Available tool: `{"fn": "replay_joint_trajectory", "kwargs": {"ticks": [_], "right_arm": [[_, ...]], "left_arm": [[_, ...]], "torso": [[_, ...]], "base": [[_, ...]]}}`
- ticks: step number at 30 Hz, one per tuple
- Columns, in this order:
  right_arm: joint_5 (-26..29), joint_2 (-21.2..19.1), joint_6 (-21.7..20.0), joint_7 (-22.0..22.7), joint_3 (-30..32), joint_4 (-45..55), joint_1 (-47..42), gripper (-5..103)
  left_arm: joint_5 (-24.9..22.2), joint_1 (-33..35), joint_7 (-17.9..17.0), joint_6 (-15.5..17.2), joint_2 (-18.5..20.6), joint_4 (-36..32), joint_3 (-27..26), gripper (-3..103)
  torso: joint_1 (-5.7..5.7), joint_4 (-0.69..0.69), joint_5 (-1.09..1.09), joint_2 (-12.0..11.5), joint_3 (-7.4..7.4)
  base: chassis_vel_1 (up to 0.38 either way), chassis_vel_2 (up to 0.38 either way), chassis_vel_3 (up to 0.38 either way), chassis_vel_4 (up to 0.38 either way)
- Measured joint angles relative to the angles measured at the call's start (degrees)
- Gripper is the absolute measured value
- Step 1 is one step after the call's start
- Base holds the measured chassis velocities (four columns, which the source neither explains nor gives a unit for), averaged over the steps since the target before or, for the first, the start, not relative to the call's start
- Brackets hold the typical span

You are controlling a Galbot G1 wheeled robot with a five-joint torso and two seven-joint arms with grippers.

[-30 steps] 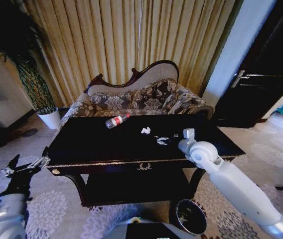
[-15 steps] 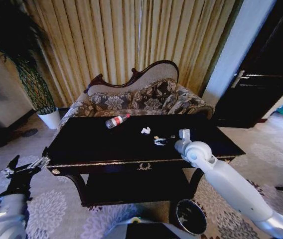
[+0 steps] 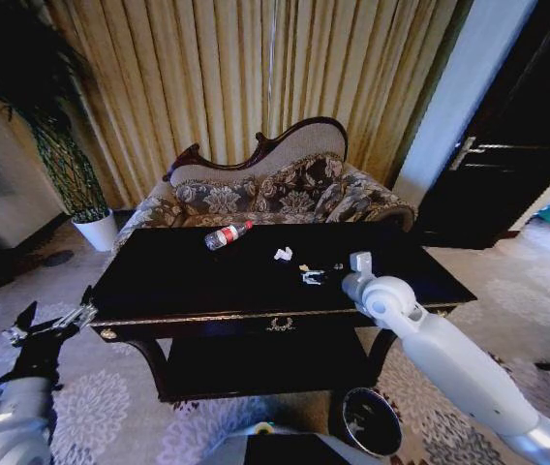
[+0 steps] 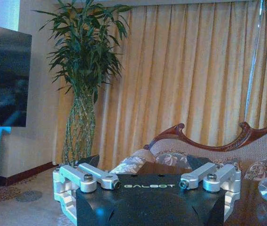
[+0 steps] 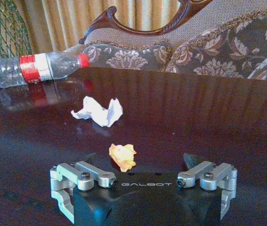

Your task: Move to the front of the table and place the trash on the table into the trash bin.

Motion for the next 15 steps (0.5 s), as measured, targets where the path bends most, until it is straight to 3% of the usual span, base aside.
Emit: {"fn": "replay_joint_trajectory", "kwargs": {"ticks": [13,14,15], "right_arm": [[-0.17,-0.25,0.06,-0.09,-1.9,0.07,0.7,103],[-0.19,-0.13,0.1,-0.09,-2.22,-0.03,0.81,101],[-0.2,0.11,0.19,-0.08,-2.41,-0.17,0.84,88]], "left_arm": [[-0.87,-0.51,0.07,-0.01,0.05,0.0,0.19,100],[-0.9,-0.51,0.06,-0.01,0.04,0.0,0.17,100],[-0.93,-0.41,0.06,-0.01,0.08,0.0,-0.16,100]], "torso": [[0.0,0.0,0.0,0.0,0.0],[0.0,0.0,-0.01,0.0,0.0],[0.0,0.0,-0.02,0.0,0.0]], "base": [[0.0,0.0,0.0,0.0],[0.0,0.0,0.0,0.0],[0.0,0.0,0.0,0.0]]}}
